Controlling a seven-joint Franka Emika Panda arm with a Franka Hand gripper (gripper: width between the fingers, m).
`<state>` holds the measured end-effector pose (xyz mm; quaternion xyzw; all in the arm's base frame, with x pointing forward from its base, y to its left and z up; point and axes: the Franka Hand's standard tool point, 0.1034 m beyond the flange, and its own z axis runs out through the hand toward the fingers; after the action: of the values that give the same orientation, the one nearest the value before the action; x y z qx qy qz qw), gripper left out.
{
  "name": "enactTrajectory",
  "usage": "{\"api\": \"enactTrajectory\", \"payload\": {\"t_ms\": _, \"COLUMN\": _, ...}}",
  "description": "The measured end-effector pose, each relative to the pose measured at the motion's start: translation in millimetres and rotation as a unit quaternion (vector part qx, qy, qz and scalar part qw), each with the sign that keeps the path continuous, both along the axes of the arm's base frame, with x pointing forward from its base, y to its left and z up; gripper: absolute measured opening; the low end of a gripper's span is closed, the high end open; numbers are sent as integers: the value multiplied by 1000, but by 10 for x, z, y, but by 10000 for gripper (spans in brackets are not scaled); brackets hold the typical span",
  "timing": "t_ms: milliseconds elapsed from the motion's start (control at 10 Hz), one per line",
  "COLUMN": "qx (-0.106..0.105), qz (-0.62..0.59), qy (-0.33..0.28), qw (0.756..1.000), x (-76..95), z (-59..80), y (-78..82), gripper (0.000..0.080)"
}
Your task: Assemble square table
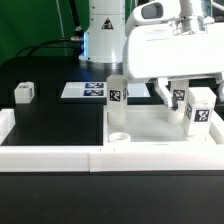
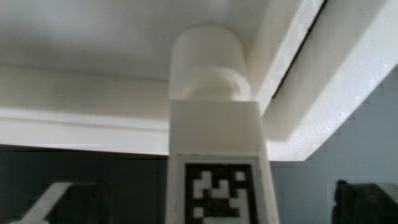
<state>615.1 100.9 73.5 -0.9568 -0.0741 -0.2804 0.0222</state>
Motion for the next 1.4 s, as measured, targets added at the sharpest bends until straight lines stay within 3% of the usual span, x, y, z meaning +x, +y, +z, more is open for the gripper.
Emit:
{"api": "enactTrajectory", "payload": {"t_ms": 600, "qx": 0, "qz": 0, "qy": 0, "qw": 1000, "x": 2, "z": 1, "y": 0, "gripper": 648}}
{"api": "enactTrajectory", "payload": {"t_ms": 800, "qx": 3, "qz": 2, "qy": 55, "qw": 999, "x": 106, "z": 92, "y": 14, "gripper": 648}}
{"api": "enactTrajectory", "payload": {"t_ms": 900, "qx": 3, "qz": 0, "qy": 52, "qw": 999, "x": 161, "z": 111, "y": -20, "gripper": 648}}
{"api": "enactTrajectory", "payload": {"t_ms": 1000, "qx": 3, "qz": -2, "qy": 61, "qw": 998, "x": 160, "z": 75, "y": -60, "gripper": 648}}
{"api": "enactTrajectory", "payload": {"t_ms": 1100, "qx": 4, "qz": 1, "qy": 132, "qw": 991, "x": 94, "z": 12, "y": -44, "gripper": 648}}
{"api": "enactTrajectory", "payload": {"t_ms": 1400, "qx": 10, "qz": -1, "qy": 267, "qw": 964, "x": 99, "z": 18, "y": -26, "gripper": 648}}
